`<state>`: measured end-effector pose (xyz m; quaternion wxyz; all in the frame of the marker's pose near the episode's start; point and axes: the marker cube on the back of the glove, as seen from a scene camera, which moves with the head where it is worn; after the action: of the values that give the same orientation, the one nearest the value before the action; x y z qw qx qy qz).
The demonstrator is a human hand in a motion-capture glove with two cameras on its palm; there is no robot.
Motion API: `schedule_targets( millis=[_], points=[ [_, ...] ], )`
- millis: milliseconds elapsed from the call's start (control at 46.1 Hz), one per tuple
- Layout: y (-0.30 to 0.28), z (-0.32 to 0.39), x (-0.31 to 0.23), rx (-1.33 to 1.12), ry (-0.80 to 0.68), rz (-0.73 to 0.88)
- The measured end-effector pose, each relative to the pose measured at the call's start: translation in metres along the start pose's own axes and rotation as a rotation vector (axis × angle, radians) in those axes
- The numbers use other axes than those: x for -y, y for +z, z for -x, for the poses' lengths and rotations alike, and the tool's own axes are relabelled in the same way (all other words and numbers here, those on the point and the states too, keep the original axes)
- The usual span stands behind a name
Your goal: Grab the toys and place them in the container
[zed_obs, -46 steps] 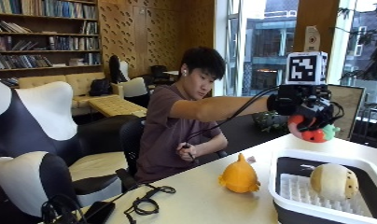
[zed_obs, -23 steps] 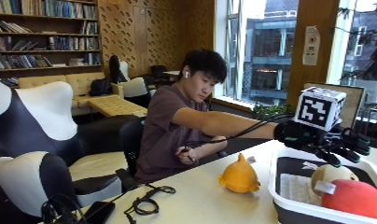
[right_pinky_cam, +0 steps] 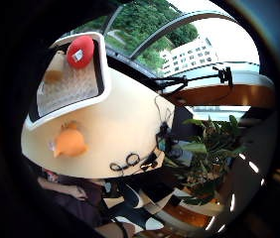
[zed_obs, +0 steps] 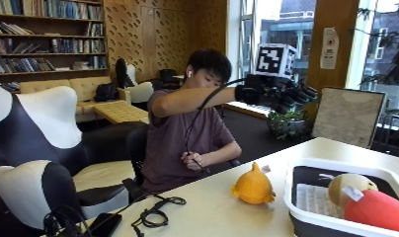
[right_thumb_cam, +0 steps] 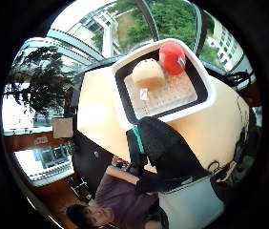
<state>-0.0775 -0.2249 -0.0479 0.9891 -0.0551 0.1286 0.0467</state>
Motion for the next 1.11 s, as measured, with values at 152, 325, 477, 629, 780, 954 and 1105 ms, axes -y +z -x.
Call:
schedule_targets(
  millis=[152, 325, 477, 629, 780, 954, 1105],
  points=[
    [-0.002, -0.008, -0.058, -0.108, -0.004, -0.015],
    [0.047, -0.004, -0.076, 0.024, -0.035, 0.065],
    [0.118, 0.012, -0.073, 0.054, -0.058, 0.082],
    [0.218, 0.047, -0.080, 0.069, -0.142, 0.186],
    [0.285, 0.064, -0.080, 0.130, -0.238, 0.191],
    [0.288, 0.062, -0.065, 0.272, -0.268, 0.013],
    [0.260, 0.070, -0.072, 0.291, -0.348, 0.009]
  ],
)
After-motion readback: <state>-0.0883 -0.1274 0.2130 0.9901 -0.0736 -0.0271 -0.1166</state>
